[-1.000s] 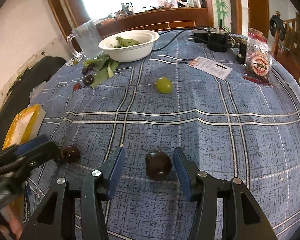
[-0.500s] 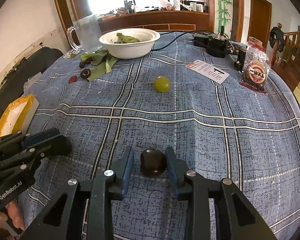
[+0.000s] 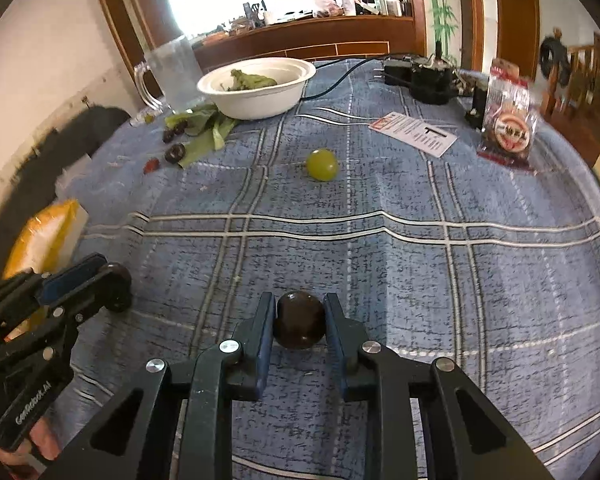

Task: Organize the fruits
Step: 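Carry both dark plums into the tray and open both grippers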

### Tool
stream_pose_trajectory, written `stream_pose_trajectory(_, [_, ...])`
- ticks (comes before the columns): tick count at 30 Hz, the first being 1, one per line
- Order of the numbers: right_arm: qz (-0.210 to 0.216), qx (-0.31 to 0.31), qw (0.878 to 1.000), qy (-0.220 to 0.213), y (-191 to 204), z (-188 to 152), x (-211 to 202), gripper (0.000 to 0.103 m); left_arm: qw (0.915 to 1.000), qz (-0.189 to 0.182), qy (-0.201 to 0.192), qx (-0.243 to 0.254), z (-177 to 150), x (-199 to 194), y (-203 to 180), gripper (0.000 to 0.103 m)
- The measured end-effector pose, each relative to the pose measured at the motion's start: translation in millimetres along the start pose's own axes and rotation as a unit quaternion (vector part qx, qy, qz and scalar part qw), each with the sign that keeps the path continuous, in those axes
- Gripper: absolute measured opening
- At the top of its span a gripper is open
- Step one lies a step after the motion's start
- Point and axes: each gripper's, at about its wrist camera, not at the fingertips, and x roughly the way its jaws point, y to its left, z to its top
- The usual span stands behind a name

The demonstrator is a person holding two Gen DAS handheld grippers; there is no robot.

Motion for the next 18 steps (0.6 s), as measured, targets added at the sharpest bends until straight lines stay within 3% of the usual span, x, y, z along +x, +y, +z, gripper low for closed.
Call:
stream_pose_trajectory(3, [0.075,0.045,0.996,-0.007,-9.2,1.3,-6.0,0.026,0.9988,-0.016,0.000,-0.045,2.7,-1.0,18.2,0.020])
stream_pose_trajectory(6, [0.124,0.077,0.989,-0.016,-17.8,1.6,-10.1,0.026,0.9949,-0.045,-0.002,-0.090,3.5,-3.1,34.9,0.020])
stream_pose_trajectory(10, [0.198,0.123,0.972,-0.016,-28.2,1.4,-8.1,0.026,0.9877,-0.085,-0.010,-0.131,4.0,-9.9,48.2,0.020])
stream_pose_trajectory(12, [0.204,0.125,0.971,-0.019,-26.3,1.6,-8.7,0.026,0.9839,-0.099,-0.018,-0.148,3.8,-18.3,53.7,0.020])
stream_pose_trajectory(18, [0.196,0.100,0.975,-0.023,-13.9,1.0,-13.5,0.026,0.9812,-0.073,-0.056,-0.169,-10.7,-76.8,70.0,0.020])
